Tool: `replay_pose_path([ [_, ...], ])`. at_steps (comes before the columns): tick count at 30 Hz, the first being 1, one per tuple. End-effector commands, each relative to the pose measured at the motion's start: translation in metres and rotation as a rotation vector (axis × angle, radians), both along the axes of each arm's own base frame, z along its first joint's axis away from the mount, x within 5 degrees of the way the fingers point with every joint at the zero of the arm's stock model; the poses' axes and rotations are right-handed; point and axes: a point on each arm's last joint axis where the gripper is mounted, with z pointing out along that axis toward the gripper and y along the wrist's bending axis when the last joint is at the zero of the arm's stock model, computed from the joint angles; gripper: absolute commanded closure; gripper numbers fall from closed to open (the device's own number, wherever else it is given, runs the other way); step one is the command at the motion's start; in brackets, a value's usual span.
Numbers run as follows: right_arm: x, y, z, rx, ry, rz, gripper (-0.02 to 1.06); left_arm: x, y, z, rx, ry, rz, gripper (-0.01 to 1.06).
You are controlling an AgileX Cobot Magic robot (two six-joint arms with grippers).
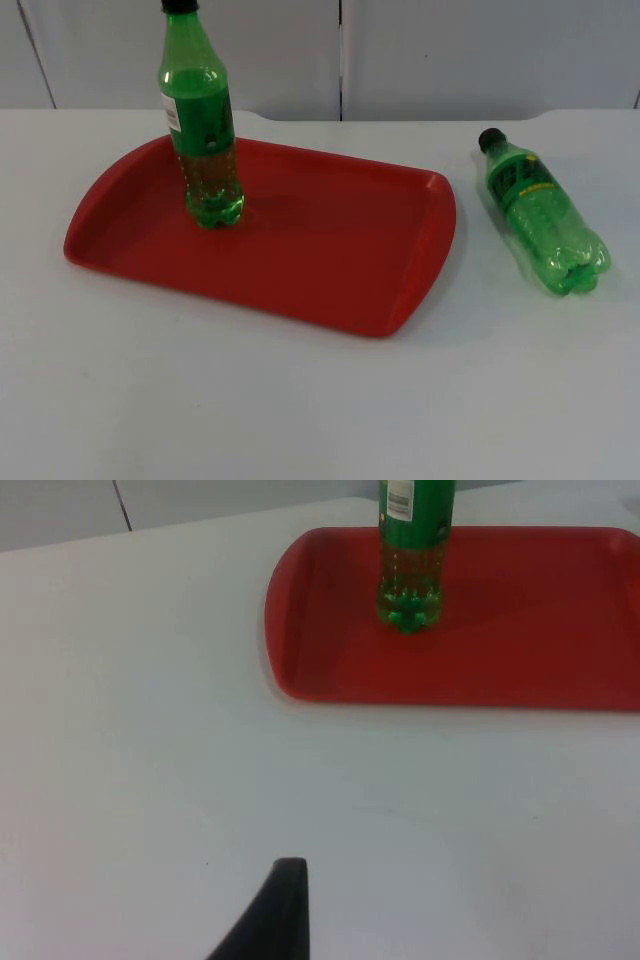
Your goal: Place the bottle upright on the tray.
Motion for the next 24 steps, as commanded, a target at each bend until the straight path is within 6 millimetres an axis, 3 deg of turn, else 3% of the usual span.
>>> replay_pose_path([
  [1,0.007,0.001,0.009,0.007,0.004,-0.005,0.0,0.0,-0.001,-0.001,-0.005,0.0,-0.008,0.0],
  [6,0.035,0.005,0.026,0.006,0.068,0.0,0.0,0.0,-0.001,-0.001,-0.005,0.0,-0.008,0.0],
  [14,0.107,0.014,0.048,-0.001,0.183,0.004,0.0,0.0,-0.001,-0.001,-0.005,0.0,-0.008,0.0],
  [16,0.131,0.017,0.049,-0.004,0.23,0.005,0.0,0.0,-0.001,-0.001,-0.005,0.0,-0.008,0.0],
  [17,0.131,0.017,0.049,-0.004,0.23,0.005,0.0,0.0,-0.001,-0.001,-0.005,0.0,-0.008,0.0],
  [23,0.204,0.027,0.044,-0.012,0.351,0.024,0.0,0.0,-0.001,-0.001,-0.005,0.0,-0.008,0.0],
  [24,0.204,0.027,0.044,-0.012,0.351,0.024,0.0,0.0,-0.001,-0.001,-0.005,0.0,-0.008,0.0],
])
